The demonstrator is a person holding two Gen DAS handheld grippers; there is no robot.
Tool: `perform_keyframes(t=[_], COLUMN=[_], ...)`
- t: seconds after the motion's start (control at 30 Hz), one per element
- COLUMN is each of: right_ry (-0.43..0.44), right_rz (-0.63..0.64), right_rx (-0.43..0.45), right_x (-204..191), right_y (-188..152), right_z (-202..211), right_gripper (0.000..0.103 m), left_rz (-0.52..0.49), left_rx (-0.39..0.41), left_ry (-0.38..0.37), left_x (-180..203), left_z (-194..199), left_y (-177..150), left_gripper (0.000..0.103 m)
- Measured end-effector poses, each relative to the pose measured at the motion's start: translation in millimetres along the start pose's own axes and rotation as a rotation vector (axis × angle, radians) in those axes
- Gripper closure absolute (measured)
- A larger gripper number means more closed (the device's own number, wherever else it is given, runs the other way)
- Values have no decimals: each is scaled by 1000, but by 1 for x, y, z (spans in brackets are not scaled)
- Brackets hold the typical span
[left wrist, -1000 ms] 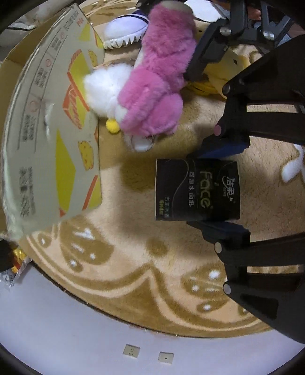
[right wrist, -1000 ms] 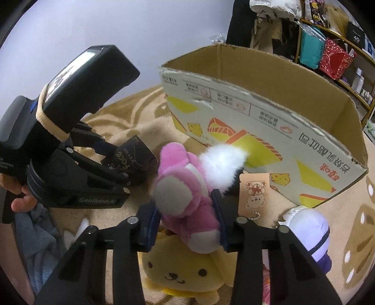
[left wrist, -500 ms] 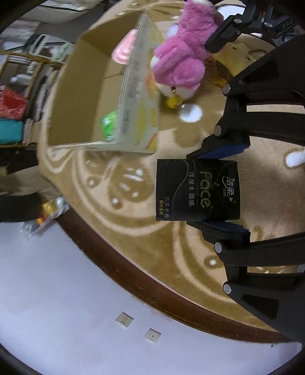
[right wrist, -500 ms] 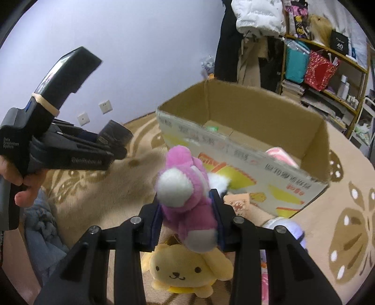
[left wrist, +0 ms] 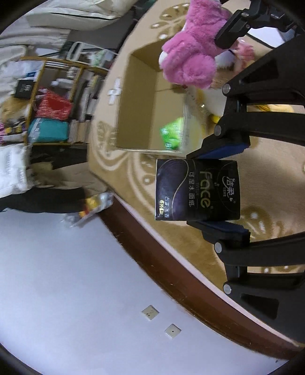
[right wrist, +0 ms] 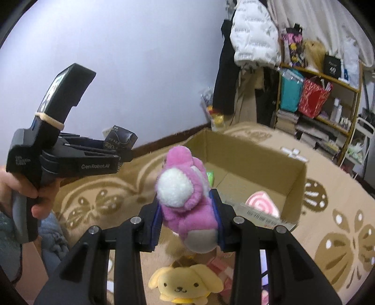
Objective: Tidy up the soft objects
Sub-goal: 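Carry both items over the box and release them inside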
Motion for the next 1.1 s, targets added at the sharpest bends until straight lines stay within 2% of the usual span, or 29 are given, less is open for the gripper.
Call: perform_keyframes(t=[0.43,0.6,0.83,1.1], right_ry=[-76,-84,-108,-138], right_rz=[-59,-66,-73,-109], right_rx=[176,205,241,236], right_x=[27,34,42,61], right_y=[33,43,53,52], right_z=[30,33,33,27], right_gripper=[64,64,64,64], left_rz=[-30,-19,-54,-124], left_rx=[203,286,292,298], left_ry=[-8,-2,-15,-15], left_x=[15,20,36,61], left_z=[23,27,14,2], left_y=[42,55,61,67], left_gripper=[59,59,59,59])
Point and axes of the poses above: each gripper's, at about its wrist camera, not at the fingertips, and z roughly against the way its jaws point, x to its right, y to its top, the point moved 7 cm from there along -z, roughly the way its jaws point, and after that the axes turned 7 degrees about -z, right-handed, at the moved point
